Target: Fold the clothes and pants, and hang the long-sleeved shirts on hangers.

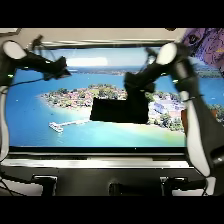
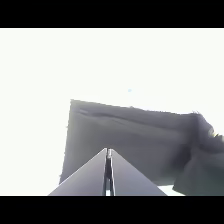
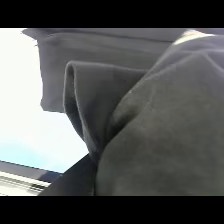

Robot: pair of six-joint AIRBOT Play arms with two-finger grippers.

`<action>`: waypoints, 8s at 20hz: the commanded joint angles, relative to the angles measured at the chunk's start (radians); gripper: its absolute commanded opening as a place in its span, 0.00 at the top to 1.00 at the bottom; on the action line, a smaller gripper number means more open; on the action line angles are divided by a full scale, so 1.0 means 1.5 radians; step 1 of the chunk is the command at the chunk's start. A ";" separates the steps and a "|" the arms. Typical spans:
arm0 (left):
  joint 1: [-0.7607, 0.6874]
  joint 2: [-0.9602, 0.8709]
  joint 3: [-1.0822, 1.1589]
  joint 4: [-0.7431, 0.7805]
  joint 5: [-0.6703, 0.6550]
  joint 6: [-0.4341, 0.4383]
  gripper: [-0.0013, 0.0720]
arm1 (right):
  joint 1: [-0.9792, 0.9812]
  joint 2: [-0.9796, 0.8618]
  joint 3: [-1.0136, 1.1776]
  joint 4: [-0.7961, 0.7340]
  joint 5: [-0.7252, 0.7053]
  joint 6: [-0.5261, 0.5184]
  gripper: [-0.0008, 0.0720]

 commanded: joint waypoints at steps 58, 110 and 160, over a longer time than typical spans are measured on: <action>0.097 0.027 -0.033 0.017 -0.023 0.040 0.95 | -0.276 -0.062 -0.331 0.491 -0.367 -0.433 0.95; 0.097 0.028 -0.033 -0.008 -0.069 0.065 0.95 | -0.517 0.213 -0.119 -0.424 0.048 0.175 0.95; 0.101 0.067 -0.033 0.022 -0.068 0.180 0.96 | -0.288 0.386 -0.512 -0.326 -0.379 -0.062 0.95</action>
